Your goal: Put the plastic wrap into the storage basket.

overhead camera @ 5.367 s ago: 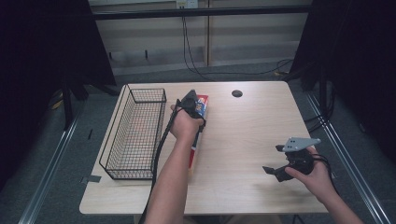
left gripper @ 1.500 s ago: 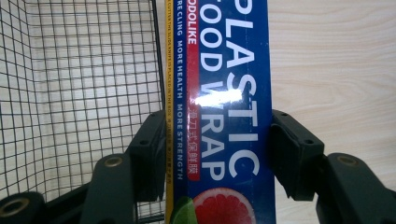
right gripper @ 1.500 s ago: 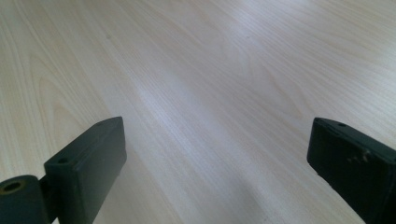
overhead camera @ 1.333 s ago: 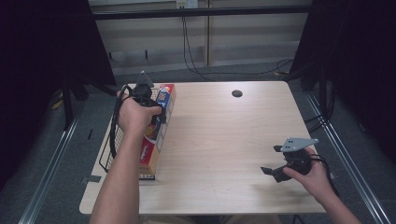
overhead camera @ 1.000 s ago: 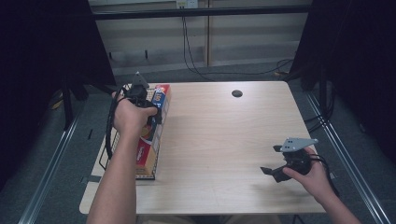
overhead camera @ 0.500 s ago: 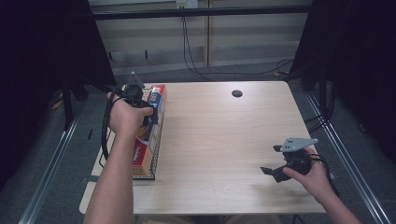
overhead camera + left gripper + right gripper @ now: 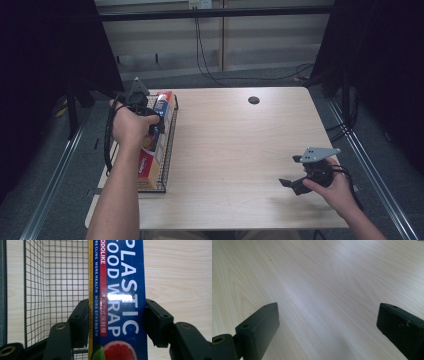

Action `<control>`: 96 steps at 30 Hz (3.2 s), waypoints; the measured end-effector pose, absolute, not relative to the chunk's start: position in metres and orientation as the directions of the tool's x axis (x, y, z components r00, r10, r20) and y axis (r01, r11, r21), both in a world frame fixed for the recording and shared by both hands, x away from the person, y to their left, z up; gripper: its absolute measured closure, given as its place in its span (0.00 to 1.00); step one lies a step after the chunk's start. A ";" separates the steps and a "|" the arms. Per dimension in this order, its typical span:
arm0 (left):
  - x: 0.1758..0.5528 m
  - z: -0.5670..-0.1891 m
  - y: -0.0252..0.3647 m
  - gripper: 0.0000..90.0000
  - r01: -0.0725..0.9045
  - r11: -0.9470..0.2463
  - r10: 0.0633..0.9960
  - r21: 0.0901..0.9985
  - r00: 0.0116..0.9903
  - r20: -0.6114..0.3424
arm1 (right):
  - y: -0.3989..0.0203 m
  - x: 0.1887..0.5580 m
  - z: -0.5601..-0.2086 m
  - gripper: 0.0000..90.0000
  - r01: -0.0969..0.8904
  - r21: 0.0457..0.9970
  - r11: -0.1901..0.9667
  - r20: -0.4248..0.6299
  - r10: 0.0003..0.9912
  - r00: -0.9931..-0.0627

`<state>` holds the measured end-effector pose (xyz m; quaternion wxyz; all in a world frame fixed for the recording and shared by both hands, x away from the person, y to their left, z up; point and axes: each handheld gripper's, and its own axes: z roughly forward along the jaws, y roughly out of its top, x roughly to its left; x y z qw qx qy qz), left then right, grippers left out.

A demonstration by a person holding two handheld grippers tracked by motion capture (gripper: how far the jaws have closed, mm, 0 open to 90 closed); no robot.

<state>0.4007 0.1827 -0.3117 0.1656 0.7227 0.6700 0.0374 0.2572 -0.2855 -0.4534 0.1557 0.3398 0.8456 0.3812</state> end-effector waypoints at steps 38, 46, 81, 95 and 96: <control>0.396 -0.331 0.213 0.48 0.963 0.013 0.986 0.268 0.033 -0.166 | -0.282 0.258 -0.455 0.05 0.452 0.744 0.492 -0.011 0.686 -0.727; 0.397 -0.338 0.217 0.48 0.962 0.019 0.987 0.272 0.026 -0.161 | -0.282 0.258 -0.455 0.05 0.451 0.743 0.494 -0.012 0.683 -0.730; 0.403 -0.371 0.223 0.48 0.969 -0.003 0.989 0.248 0.040 -0.143 | -0.281 0.258 -0.456 0.05 0.448 0.740 0.501 -0.015 0.679 -0.734; 0.405 -0.376 0.222 0.47 0.971 -0.013 0.990 0.239 0.047 -0.135 | -0.281 0.258 -0.456 0.05 0.448 0.740 0.502 -0.015 0.678 -0.735; 0.405 -0.377 0.222 0.47 0.971 -0.013 0.990 0.238 0.046 -0.134 | -0.281 0.258 -0.456 0.05 0.448 0.740 0.502 -0.014 0.677 -0.735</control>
